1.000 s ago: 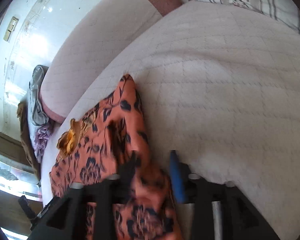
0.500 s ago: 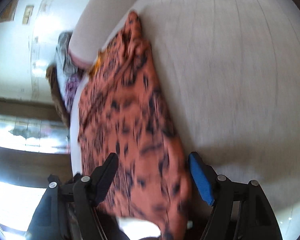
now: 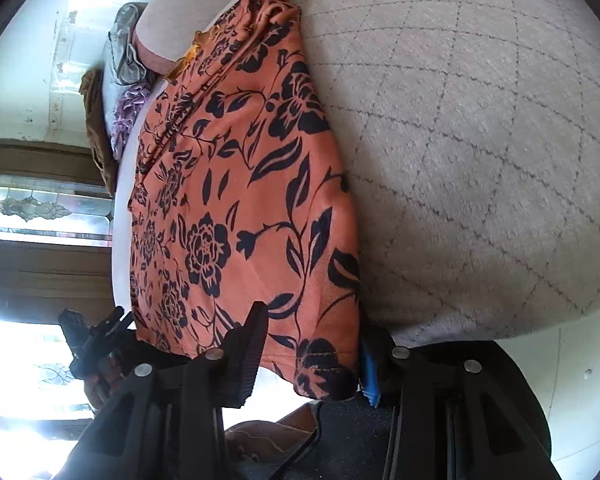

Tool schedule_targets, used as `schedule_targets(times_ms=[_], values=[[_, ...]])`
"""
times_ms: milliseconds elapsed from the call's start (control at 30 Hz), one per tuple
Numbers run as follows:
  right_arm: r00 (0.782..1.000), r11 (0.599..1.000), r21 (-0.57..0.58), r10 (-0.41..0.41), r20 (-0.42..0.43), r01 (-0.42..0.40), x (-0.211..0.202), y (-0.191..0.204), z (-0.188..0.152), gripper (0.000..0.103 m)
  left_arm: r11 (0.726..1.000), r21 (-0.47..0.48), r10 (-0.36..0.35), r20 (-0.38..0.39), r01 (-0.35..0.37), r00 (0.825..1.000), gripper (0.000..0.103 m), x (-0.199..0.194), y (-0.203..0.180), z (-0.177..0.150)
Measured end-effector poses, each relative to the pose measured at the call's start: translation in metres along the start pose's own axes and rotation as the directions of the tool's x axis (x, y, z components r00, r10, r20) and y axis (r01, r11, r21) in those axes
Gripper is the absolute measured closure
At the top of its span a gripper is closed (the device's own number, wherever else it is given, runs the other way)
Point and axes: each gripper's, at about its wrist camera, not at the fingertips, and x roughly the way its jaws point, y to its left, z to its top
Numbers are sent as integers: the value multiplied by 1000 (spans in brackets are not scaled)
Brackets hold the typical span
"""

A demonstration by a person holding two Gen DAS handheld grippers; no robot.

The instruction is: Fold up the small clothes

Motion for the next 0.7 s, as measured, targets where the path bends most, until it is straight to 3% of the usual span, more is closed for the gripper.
schedule_targets(times_ms=[67,167,233,267,300,367,433,567,633,667,700], values=[[1000,1000,-8,6,1,-6,2,2,2,59,998,-5,65,-45,-65,997,29,10,2,-2],[1000,1000,-17,4,2,-4,9,11,7,59,997,-49,60,-59,-63,996,30,11,9,-9],[1000,1000,-25,10,5,-9,8,12,7,59,994,-54,93,-67,-97,993,54,12,11,-11],[1000,1000,-26,13,6,-13,10,15,9,59,989,-39,142,-80,-146,987,85,13,12,-10],[1000,999,-29,17,8,-16,10,14,9,62,992,-36,121,-86,-125,989,96,11,14,-9],[1000,999,-39,10,3,-10,14,18,10,71,996,-63,63,-84,-69,994,97,4,16,-6],[1000,998,-66,5,-8,-6,15,23,10,87,997,-23,73,-34,-74,997,97,-11,7,-1],[999,999,-35,21,45,-20,8,22,11,85,999,-12,51,-29,-51,998,95,-13,2,4],[1000,999,-22,27,-9,-27,17,18,10,82,997,-15,71,-93,-73,993,80,3,7,2],[1000,999,-32,16,-10,-17,17,19,10,80,996,-28,80,-116,-84,990,62,9,9,-2],[1000,999,-38,3,-1,-3,14,19,10,76,996,-35,80,-113,-85,990,53,11,10,-6]])
